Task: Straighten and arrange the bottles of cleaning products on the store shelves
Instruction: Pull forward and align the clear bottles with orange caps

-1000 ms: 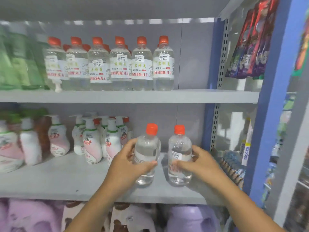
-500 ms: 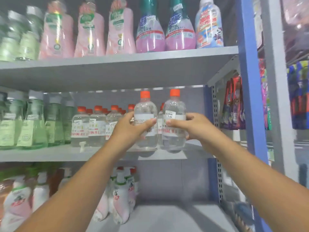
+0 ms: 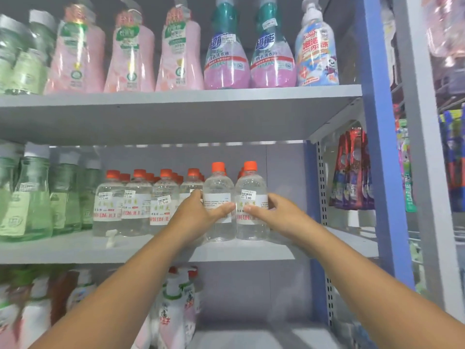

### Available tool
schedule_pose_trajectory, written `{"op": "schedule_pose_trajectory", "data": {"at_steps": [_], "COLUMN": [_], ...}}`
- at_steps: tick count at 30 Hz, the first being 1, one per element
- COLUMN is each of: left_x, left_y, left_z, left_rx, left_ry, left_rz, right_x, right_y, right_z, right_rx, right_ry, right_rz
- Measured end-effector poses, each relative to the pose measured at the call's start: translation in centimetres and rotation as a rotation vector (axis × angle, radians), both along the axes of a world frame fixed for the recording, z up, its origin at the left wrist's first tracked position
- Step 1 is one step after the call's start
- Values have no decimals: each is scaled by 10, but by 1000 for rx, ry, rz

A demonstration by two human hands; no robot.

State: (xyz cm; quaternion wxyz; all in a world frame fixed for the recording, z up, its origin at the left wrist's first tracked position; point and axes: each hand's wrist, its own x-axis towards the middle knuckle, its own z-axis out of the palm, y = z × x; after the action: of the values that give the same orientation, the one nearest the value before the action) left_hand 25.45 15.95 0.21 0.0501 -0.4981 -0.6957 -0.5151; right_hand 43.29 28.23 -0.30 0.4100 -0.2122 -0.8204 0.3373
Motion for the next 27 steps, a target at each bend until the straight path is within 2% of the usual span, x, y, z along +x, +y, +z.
{"op": "schedule_pose_trajectory", "data": {"at_steps": [5,10,12,16,23,27], "left_x": [-1,-21,-24,-24,-19,-18], "left_y": [11,1,0,3,0,0], "left_z": [-4,-13,-13,-14,-14,-14], "left_rx": [-3,-31,-15,-1,-51,-31], "left_ry": [44,-209,-258,-264,-152,-180], "left_rz": [-61,-198,-241,-231,-173,-141], "right_x": [-9,-1,1,0,1,2], "right_y": [2,8,7,8,11,12], "right_z": [-2,-6,-5,-4,-5,-5], "right_rx": [23,-103,-123,-107,-87,-85], "right_ry": [-145,-116,-111,-106,-102,-129], "right_rz": [-11,37,42,35,33,14]}}
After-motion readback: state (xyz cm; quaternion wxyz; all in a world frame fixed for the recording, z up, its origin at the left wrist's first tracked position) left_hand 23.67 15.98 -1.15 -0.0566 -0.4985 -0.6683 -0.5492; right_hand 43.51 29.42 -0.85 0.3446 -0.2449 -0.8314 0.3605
